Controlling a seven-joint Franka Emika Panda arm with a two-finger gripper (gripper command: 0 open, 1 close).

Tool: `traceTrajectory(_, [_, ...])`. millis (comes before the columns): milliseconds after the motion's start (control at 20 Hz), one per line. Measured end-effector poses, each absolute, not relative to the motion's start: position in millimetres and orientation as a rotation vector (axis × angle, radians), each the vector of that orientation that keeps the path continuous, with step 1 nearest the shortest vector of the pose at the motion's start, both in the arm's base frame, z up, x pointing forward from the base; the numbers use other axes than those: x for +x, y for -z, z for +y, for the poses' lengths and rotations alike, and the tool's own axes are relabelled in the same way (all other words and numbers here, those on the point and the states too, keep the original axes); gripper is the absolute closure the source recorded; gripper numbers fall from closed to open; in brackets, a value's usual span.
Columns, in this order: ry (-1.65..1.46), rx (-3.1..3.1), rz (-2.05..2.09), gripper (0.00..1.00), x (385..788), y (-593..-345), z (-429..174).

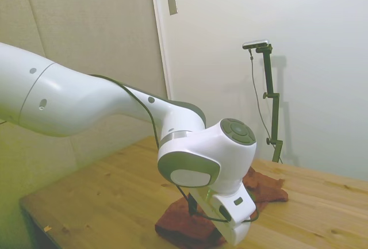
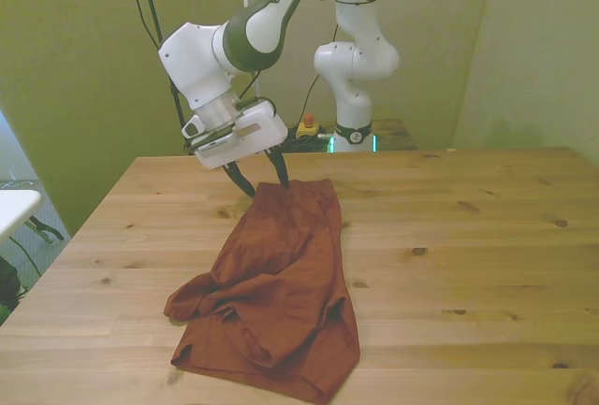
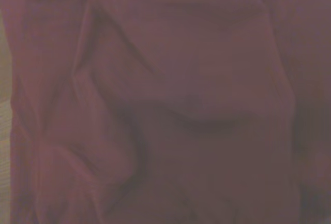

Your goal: Unfold the shorts

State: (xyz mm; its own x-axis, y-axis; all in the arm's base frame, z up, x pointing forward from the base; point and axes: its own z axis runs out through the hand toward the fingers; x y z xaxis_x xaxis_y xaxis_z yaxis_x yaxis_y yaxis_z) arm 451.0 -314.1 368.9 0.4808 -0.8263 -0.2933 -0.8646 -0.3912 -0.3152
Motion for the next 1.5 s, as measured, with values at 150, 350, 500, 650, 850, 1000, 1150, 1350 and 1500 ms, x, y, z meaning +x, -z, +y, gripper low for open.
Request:
traceTrajectory(150, [-0.123, -2.318, 1.388, 1.0, 452.8, -368.5, -311.2])
traceTrajectory(350, [-0.122, -2.322, 1.381, 1.0, 453.3, -368.5, -310.3])
traceTrajectory(500, [-0.122, -2.322, 1.38, 1.0, 453.2, -368.4, -310.3])
traceTrajectory(650, [-0.122, -2.322, 1.38, 1.0, 453.2, -368.5, -310.4])
traceTrajectory(850, [-0.122, -2.322, 1.38, 1.0, 453.2, -368.6, -310.3])
traceTrajectory(1000, [-0.121, -2.323, 1.379, 1.0, 453.3, -369.0, -310.1])
traceTrajectory(1150, [-0.108, -2.342, 1.355, 1.0, 456.2, -376.9, -303.6])
traceTrajectory(1350, [-0.071, -2.444, 1.246, 1.0, 460.3, -401.0, -265.0])
traceTrajectory(1500, [-0.041, -2.533, 1.155, 1.0, 461.0, -419.8, -220.7])
